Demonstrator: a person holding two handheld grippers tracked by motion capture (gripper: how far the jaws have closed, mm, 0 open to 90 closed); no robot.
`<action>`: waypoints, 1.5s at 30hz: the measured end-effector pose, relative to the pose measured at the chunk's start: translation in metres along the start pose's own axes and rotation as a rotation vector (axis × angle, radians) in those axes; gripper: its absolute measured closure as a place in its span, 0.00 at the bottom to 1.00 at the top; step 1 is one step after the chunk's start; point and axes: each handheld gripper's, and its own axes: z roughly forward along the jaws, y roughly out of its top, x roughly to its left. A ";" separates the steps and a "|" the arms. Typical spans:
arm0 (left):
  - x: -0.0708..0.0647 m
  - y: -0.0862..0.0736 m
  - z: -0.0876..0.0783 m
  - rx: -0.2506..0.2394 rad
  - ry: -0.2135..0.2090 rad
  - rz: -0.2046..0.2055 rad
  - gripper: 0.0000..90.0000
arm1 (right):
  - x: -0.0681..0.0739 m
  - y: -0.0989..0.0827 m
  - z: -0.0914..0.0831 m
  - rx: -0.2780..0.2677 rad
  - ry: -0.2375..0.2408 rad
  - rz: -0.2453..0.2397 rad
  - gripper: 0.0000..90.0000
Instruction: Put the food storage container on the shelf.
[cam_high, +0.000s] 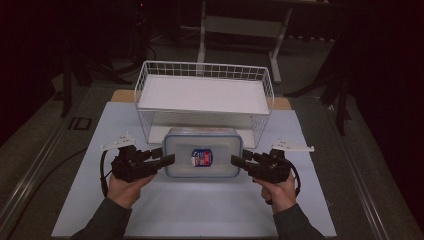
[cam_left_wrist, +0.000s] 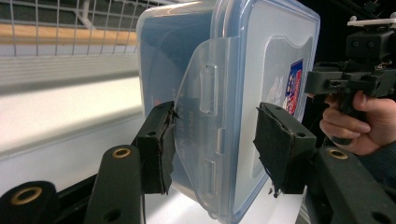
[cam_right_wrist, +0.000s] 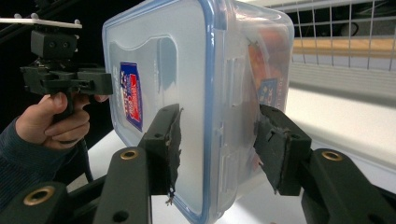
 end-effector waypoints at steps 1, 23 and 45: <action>0.000 0.002 0.000 -0.001 0.001 0.004 0.54 | 0.000 0.002 0.000 -0.003 0.001 -0.002 0.57; 0.000 0.044 -0.011 -0.079 0.003 0.047 0.54 | 0.009 0.047 0.004 -0.067 0.007 -0.079 0.57; 0.019 0.107 0.003 -0.126 -0.013 0.069 0.54 | -0.006 0.106 0.012 -0.145 -0.005 -0.102 0.57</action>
